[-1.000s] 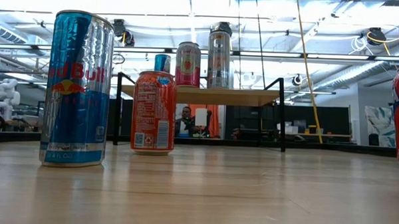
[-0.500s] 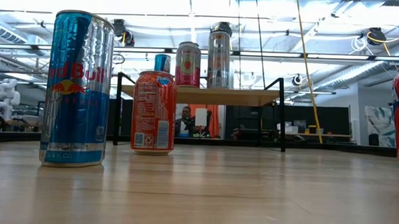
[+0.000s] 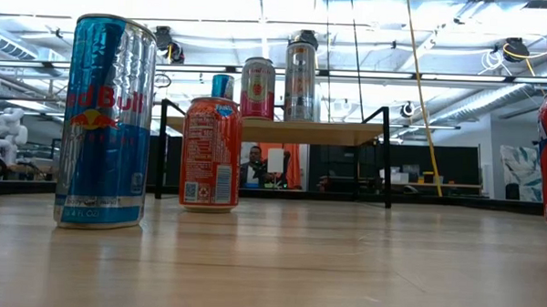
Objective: Place canned beverage on shelf
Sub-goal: Put the top blue soda can aligned with the other blue soda can on the shelf
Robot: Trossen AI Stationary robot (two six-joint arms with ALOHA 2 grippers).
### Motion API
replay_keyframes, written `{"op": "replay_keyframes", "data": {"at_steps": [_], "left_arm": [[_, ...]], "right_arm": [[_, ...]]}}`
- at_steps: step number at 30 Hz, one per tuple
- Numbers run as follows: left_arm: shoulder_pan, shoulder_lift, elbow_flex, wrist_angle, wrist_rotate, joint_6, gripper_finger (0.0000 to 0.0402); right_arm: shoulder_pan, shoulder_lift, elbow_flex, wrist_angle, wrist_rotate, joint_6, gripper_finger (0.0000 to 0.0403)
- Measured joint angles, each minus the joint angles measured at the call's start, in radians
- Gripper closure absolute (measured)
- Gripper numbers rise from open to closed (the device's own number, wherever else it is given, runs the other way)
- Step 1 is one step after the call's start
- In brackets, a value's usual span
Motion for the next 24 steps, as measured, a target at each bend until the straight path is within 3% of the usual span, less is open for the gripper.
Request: {"op": "replay_keyframes", "data": {"at_steps": [5, 13, 24], "left_arm": [[0.001, 0.0, 0.0, -0.006, -0.027, -0.058, 0.0162], [0.0, 0.0, 0.0, -0.039, -0.032, -0.111, 0.0163], [0.005, 0.001, 0.0, -0.124, -0.041, -0.273, 0.0163]], "right_arm": [[-0.003, -0.001, 0.001, -0.02, 0.113, 0.0, 0.0125], [-0.006, 0.001, 0.001, -0.001, 0.136, 0.003, 0.0064], [-0.03, -0.005, 0.001, 0.018, 0.209, 0.002, 0.0055]]}}
